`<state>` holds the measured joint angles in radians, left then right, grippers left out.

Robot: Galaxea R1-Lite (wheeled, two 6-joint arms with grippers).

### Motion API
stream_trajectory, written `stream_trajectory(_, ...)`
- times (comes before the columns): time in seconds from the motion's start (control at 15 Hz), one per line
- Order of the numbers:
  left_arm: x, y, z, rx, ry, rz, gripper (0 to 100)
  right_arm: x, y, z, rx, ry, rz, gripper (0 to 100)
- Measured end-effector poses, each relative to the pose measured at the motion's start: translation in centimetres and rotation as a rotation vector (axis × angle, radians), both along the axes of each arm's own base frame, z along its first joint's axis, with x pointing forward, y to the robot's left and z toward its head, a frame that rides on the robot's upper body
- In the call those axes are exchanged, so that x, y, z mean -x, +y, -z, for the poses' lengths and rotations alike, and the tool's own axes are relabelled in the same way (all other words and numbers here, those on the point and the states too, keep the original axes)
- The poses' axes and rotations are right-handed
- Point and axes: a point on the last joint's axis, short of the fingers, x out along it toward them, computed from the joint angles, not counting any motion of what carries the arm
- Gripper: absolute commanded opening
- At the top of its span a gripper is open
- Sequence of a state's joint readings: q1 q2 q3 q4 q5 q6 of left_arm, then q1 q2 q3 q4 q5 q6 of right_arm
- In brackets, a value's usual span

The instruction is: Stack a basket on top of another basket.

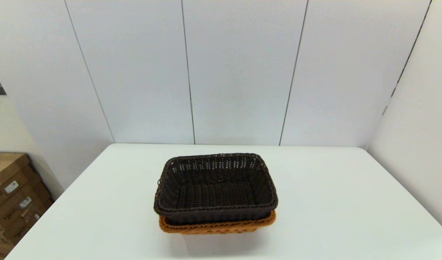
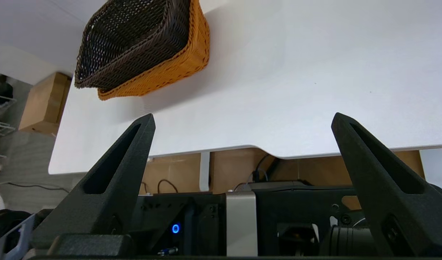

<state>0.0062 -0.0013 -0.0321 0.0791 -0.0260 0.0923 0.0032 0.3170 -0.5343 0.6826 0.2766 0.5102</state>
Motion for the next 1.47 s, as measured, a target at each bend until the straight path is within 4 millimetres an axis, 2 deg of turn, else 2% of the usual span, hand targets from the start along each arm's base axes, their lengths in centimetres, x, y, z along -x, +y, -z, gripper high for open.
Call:
stream_trajectory(0.2, 0.0, 0.0, 0.0, 0.000, 0.000, 0.000, 100, 0.9, 0.0, 1.8, 0.033, -0.030, 0.019, 100)
stream_trajectory(0.93, 0.0, 0.0, 0.0, 0.000, 0.000, -0.001, 100, 1.7, 0.0, 4.9, 0.237, -0.279, -0.048, 100)
stream_trajectory(1.13, 0.0, 0.0, 0.0, 0.000, 0.000, 0.000, 100, 1.7, -0.2, 5.3, 0.334, -0.316, 0.025, 100)
stream_trajectory(1.47, 0.0, 0.0, 0.0, 0.000, 0.000, 0.000, 100, 0.1, -0.8, 6.1, 0.616, -0.413, 0.208, 100)
